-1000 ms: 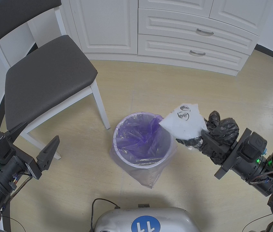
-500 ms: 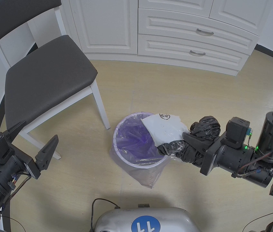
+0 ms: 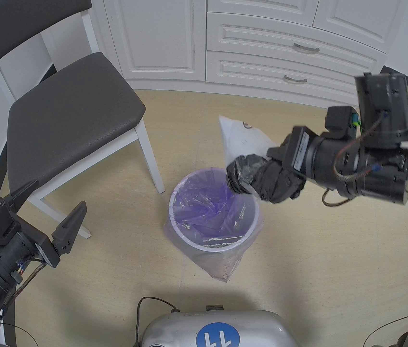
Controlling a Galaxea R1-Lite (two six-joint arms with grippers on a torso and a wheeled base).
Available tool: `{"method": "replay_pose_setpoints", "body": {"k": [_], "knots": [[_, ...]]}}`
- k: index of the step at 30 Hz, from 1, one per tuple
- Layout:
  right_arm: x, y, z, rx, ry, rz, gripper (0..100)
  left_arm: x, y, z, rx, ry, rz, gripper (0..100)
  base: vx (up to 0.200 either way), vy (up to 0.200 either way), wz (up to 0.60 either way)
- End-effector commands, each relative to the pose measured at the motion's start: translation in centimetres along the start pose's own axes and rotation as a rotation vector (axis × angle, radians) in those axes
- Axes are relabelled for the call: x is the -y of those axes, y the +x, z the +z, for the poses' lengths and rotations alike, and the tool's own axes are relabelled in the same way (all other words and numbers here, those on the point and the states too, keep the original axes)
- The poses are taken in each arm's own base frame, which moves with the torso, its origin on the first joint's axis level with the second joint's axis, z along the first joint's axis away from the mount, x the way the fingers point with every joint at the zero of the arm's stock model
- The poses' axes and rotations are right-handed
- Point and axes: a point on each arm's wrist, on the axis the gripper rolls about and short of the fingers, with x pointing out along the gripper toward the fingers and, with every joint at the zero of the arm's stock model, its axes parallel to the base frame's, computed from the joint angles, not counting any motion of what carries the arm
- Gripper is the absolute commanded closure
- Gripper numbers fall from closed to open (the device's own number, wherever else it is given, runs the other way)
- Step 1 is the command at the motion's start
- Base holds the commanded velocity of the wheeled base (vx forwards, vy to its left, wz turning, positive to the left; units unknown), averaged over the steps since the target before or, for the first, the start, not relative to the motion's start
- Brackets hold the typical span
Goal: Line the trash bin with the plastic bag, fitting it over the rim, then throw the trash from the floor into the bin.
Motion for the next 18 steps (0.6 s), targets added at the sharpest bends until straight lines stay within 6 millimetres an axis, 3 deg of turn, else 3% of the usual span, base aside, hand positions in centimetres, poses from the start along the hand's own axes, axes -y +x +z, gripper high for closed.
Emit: {"method": "replay_pose_setpoints", "body": {"k": [1, 6, 16, 18], "knots": [[-0.3, 6.6, 0.1, -0.053, 0.168, -0.124, 100, 0.0, 0.0, 0.1, 0.003, -0.001, 0.001, 0, 0.0, 0.0, 0.0], [-0.4, 9.3, -0.1, -0.083, 0.254, -0.176, 100, 0.0, 0.0, 0.1, 0.006, -0.001, 0.002, 0, 0.0, 0.0, 0.0], [-0.2, 13.9, 2.3, -0.109, 0.53, -0.334, 100, -0.1, -0.1, 0.2, 0.013, -0.002, 0.003, 0, 0.0, 0.0, 0.0], [0.8, 15.3, 1.0, -0.138, 0.562, -0.393, 100, -0.1, -0.1, 0.2, 0.013, -0.002, 0.003, 0, 0.0, 0.0, 0.0]]}}
